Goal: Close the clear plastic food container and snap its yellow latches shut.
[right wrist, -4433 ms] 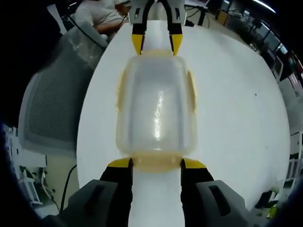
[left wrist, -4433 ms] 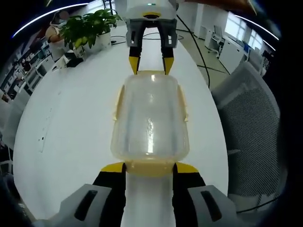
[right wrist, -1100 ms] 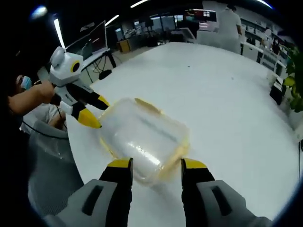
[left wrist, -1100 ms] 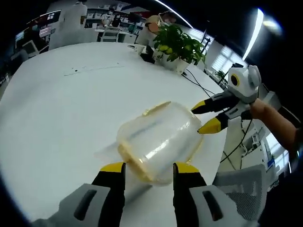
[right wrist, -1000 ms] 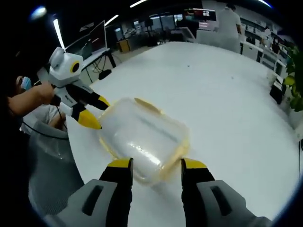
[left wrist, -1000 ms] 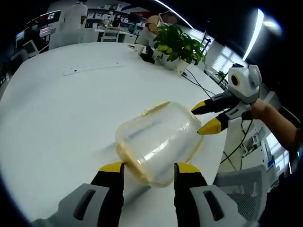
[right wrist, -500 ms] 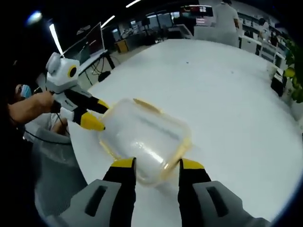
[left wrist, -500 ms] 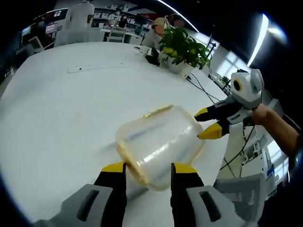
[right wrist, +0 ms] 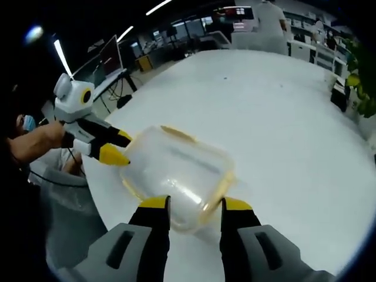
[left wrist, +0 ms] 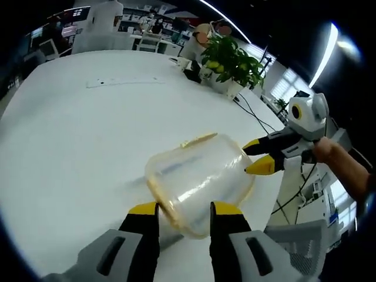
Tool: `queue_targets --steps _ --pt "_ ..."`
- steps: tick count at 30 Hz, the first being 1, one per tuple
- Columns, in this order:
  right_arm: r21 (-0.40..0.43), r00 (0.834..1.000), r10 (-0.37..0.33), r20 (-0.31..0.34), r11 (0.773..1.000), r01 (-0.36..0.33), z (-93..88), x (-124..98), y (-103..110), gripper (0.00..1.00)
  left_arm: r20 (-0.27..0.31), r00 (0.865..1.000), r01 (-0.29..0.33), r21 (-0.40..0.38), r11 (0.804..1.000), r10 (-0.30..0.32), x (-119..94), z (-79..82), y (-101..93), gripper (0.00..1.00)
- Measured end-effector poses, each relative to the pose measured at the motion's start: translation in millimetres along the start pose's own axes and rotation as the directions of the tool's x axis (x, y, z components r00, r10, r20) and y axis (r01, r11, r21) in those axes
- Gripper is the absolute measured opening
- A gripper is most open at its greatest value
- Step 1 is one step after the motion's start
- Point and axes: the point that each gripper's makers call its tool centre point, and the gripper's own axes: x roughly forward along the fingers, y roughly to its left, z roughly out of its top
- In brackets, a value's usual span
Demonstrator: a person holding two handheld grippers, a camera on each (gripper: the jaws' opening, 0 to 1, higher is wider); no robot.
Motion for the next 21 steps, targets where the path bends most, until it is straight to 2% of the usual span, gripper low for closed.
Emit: queue_targets --steps 9,21 --pt "0.021 1.0 -0.013 -0.001 1.0 0.013 0.5 0 3 0.3 -0.002 1.0 0.004 0.0 1.0 -0.004 2 2.3 1.5 0.26" --pt "0.038 1.0 -0.019 0.02 0.999 0.018 3.1 5 16 0.3 0.0 1.0 0.002 -0.009 1.0 -0.002 -6 -3.5 8.7 0.26"
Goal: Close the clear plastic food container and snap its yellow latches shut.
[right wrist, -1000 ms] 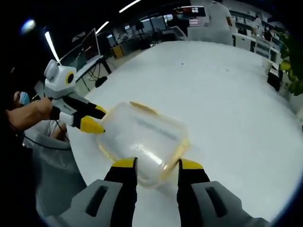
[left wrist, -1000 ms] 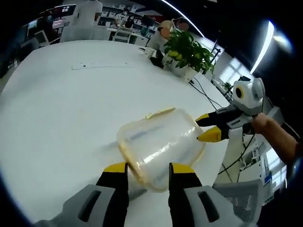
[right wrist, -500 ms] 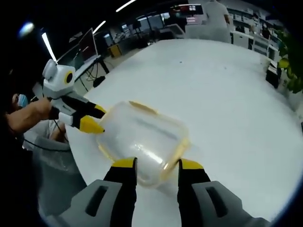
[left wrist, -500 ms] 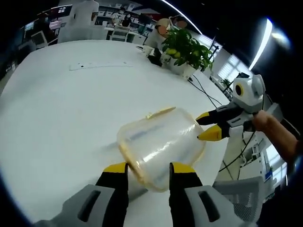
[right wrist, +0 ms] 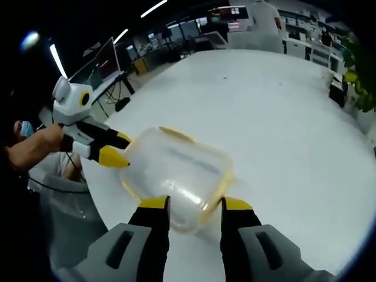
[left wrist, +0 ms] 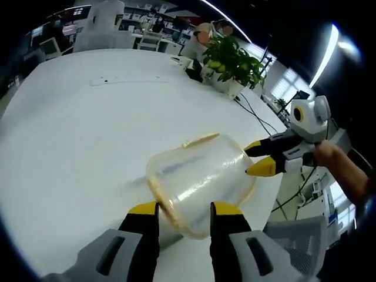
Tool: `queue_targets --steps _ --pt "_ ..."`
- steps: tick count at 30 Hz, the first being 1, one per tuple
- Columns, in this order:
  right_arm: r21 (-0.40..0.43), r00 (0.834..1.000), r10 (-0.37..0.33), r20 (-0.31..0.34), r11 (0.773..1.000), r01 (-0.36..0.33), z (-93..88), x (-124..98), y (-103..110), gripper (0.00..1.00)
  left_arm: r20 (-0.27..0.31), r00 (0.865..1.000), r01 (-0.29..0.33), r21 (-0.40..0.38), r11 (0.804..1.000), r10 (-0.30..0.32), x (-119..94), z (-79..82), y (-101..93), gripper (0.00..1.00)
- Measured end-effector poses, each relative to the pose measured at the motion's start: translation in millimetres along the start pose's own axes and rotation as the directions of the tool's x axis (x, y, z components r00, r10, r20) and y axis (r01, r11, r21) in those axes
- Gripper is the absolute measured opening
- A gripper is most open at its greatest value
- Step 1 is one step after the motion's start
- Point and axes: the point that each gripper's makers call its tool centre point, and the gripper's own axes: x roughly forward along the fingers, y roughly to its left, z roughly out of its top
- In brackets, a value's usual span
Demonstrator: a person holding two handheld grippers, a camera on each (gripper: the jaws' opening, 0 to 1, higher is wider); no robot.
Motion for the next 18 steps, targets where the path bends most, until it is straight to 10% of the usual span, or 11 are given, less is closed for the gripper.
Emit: queue_targets --steps 18 --pt "-0.006 1.0 0.012 0.01 1.0 -0.012 3.4 12 29 0.3 0.002 1.0 -0.011 -0.016 1.0 0.011 -23 -13.8 20.8 0.26"
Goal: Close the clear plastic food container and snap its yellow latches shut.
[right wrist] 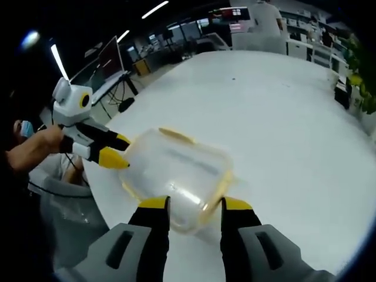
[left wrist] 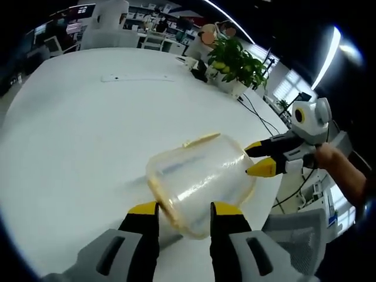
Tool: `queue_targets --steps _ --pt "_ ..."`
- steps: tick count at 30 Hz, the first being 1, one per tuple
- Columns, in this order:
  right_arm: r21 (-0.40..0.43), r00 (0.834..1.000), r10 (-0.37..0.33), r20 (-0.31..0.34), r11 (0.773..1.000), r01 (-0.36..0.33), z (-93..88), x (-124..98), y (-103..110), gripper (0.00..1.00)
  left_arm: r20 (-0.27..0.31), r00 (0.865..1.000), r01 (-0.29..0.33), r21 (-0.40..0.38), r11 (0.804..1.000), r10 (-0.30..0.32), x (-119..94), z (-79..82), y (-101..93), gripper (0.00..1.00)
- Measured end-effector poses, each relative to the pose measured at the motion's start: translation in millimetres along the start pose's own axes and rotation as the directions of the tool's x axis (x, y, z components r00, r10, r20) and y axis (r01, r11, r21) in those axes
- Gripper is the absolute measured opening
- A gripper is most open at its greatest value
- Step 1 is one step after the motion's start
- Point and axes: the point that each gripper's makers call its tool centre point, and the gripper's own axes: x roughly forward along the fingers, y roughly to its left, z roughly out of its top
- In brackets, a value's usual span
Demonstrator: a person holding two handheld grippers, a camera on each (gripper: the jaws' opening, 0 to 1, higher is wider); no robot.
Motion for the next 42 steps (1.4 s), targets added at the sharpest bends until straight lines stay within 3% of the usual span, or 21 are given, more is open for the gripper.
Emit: queue_targets --steps 42 --pt "-0.012 0.999 0.031 0.012 0.999 -0.031 6.6 27 48 0.3 -0.017 1.0 0.003 0.01 1.0 -0.002 -40 -21.7 40.8 0.28"
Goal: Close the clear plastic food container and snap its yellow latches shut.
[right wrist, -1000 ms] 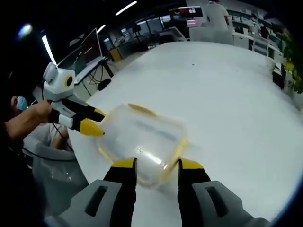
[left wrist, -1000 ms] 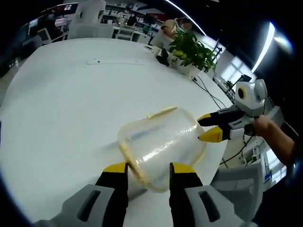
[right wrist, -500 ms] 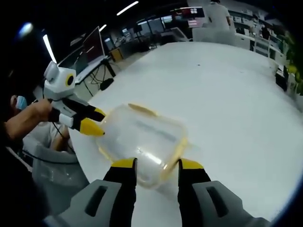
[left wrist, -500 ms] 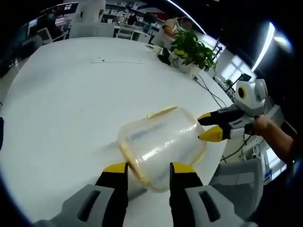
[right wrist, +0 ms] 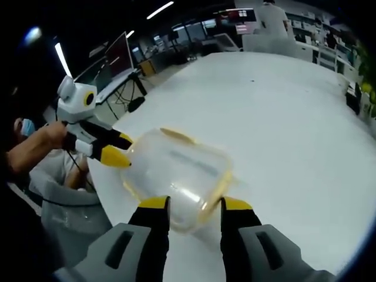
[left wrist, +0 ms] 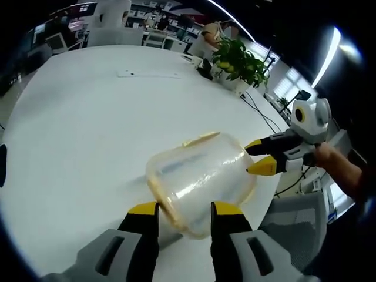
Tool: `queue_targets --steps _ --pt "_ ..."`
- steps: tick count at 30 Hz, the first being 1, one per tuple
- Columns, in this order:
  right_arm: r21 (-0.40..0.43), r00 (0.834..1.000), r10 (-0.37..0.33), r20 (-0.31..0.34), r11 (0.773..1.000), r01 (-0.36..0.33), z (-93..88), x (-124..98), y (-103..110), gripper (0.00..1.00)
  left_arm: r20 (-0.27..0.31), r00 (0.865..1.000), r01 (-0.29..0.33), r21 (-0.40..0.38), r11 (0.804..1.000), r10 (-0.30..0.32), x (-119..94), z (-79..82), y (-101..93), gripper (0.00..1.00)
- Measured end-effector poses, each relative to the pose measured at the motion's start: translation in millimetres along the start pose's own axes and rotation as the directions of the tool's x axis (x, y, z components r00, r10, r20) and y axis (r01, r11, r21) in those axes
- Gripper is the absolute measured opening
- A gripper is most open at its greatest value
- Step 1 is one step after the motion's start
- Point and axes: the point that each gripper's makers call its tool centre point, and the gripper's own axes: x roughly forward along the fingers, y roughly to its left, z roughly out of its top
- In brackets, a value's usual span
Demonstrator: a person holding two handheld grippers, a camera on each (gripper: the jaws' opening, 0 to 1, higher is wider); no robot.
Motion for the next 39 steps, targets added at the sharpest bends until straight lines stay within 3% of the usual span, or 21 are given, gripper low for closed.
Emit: queue_targets --steps 12,29,35,39 --pt "0.035 1.0 0.023 -0.009 0.999 -0.023 -0.2 -1 -2 0.27 0.005 1.0 -0.003 -0.007 1.0 0.003 -2 -0.7 2.1 0.29" --pt "-0.164 0.999 0.039 0.021 0.986 -0.035 21.0 -13 8 0.27 0.074 0.997 -0.032 0.1 0.994 0.025 -23 26.2 -2.7 0.31" --pt "-0.188 0.994 0.102 0.032 0.978 -0.094 31.4 -8 16 0.23 0.091 0.995 0.034 0.162 0.986 -0.05 -21 36.0 -23.4 0.27" --pt "-0.232 0.991 0.129 0.033 0.965 -0.118 37.3 -3 19 0.2 0.063 0.995 0.058 0.217 0.974 -0.073 -14 34.3 -31.6 0.24"
